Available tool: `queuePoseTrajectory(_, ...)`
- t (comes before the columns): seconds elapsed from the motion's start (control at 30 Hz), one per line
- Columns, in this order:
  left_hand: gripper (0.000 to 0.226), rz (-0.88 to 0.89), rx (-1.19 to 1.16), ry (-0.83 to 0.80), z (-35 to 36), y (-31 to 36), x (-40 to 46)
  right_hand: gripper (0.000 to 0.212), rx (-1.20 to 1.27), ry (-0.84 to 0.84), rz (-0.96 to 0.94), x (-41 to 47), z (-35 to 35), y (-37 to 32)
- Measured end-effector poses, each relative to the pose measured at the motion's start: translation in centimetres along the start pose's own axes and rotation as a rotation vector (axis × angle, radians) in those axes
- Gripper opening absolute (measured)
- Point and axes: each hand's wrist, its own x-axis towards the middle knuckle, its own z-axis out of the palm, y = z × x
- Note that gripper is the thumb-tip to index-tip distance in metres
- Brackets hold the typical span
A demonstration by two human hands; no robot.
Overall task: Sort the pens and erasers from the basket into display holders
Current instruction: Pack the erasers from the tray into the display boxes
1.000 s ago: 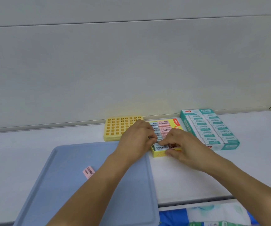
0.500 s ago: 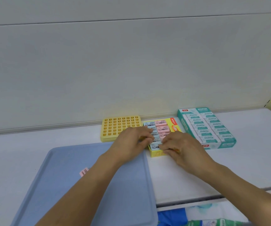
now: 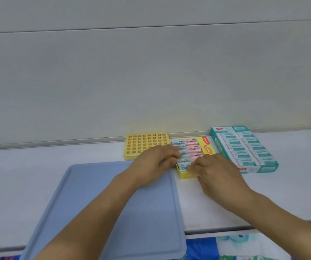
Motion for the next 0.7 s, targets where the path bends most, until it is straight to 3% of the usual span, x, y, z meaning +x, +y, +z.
queuePoseTrajectory(0.1,0.023,-0.072,-0.091,0.235,-3.1,-0.8,-2.5,0.023,0.115,0.087,0.031,0.2,-0.1,-0.4)
queuePoseTrajectory(0.17,0.017,-0.172,-0.077,0.292,-5.0,-1.7,-5.0,0.021,0.215,0.142,-0.001,0.8,0.4,-1.5)
queuePoseTrajectory(0.33,0.003,-0.465,0.122,0.128,-7.3,-3.4,-11.1,0.022,0.378,0.022,-0.149,3.0,1.9,-6.0)
queuePoseTrajectory(0.4,0.028,-0.552,0.156,0.008,-7.4,-3.7,-12.6,0.028,0.429,-0.094,-0.149,3.7,2.8,-7.3)
queuePoseTrajectory(0.47,0.035,-0.556,0.144,-0.041,-7.3,-3.6,-13.2,0.029,0.471,-0.143,-0.152,4.2,3.4,-8.2)
queuePoseTrajectory(0.63,0.022,-0.512,-0.097,0.084,-6.5,-2.8,-13.0,0.024,0.642,-0.19,-0.066,4.7,3.5,-9.4)
queuePoseTrajectory(0.7,0.013,-0.522,-0.424,0.205,-5.6,-2.0,-12.4,0.023,0.794,-0.193,0.064,4.8,3.4,-9.2)
